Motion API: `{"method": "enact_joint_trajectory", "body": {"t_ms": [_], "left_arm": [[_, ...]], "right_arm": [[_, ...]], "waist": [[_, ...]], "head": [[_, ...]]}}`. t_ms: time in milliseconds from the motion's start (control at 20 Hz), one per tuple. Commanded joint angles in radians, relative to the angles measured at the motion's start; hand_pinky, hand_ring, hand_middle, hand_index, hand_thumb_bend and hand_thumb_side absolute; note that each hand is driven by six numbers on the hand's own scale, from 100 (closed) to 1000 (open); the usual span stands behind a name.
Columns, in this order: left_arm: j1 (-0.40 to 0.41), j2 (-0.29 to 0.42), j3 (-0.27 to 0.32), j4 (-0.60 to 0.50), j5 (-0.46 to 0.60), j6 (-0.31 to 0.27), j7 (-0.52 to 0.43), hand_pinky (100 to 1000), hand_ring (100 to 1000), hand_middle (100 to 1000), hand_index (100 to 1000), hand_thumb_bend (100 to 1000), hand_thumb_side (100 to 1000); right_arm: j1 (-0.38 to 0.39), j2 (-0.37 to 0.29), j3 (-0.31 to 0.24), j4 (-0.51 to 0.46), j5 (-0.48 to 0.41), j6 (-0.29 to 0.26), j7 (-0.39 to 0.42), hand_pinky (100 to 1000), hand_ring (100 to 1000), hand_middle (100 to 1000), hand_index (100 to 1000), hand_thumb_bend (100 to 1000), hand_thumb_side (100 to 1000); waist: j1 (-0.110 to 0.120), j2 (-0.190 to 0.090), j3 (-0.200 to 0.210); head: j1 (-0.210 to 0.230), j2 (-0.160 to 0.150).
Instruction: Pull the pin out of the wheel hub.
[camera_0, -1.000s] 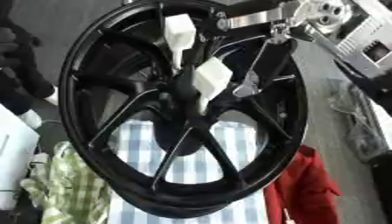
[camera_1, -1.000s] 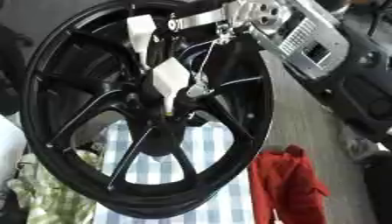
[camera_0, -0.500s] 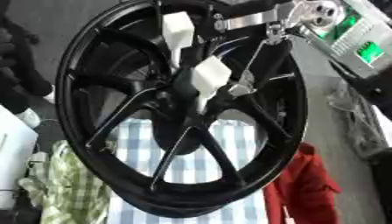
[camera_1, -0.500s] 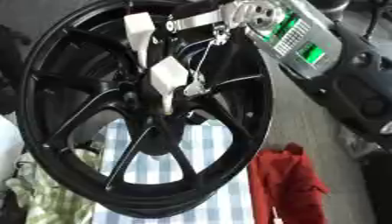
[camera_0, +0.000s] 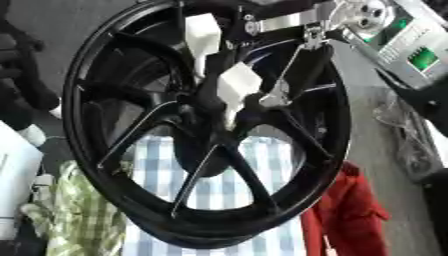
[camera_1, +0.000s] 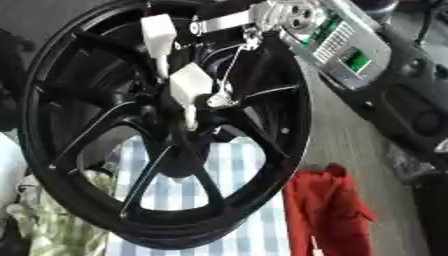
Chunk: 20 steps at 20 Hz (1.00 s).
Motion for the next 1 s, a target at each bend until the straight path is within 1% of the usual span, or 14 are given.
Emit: {"method": "enact_joint_trajectory", "body": {"t_ms": [50,250,450,650,1000], "left_arm": [[-0.013,0.035,-0.001,-0.016,-0.003,-0.002,-0.004,761,830,766,799,100,875],[-0.009,0.036,0.000,-0.015,-0.005,-0.002,-0.004,763,831,766,799,100,875],[-0.010,0.038,0.001,-0.016,-0.004,-0.002,-0.002,763,830,766,799,100,874],[-0.008,0.038,0.001,-0.016,-0.003,-0.002,-0.001,763,831,766,799,100,875],[-0.003,0.042,0.000,-0.014,-0.003,-0.001,-0.003,764,831,766,799,100,875]], "right_arm": [[-0.019,-0.016,-0.011,-0.009,0.001,0.004,0.002,856,729,612,691,259,100],[-0.017,-0.014,-0.014,-0.001,-0.011,0.010,-0.010,837,686,504,575,217,100],[-0.019,-0.012,-0.014,0.000,-0.039,0.023,-0.040,822,650,446,504,158,100],[-0.018,-0.013,-0.011,-0.005,-0.060,0.030,-0.070,810,628,422,472,105,100],[-0.023,-0.024,-0.008,-0.023,-0.077,0.035,-0.085,792,597,378,427,100,100]], "waist": [[0.010,-0.016,0.000],[0.010,-0.015,0.000],[0.010,-0.016,0.000],[0.010,-0.017,-0.001],[0.011,-0.022,-0.003]], "head": [[-0.001,-0.007],[-0.003,-0.009],[-0.004,-0.010],[-0.005,-0.010],[-0.007,-0.002]]}}
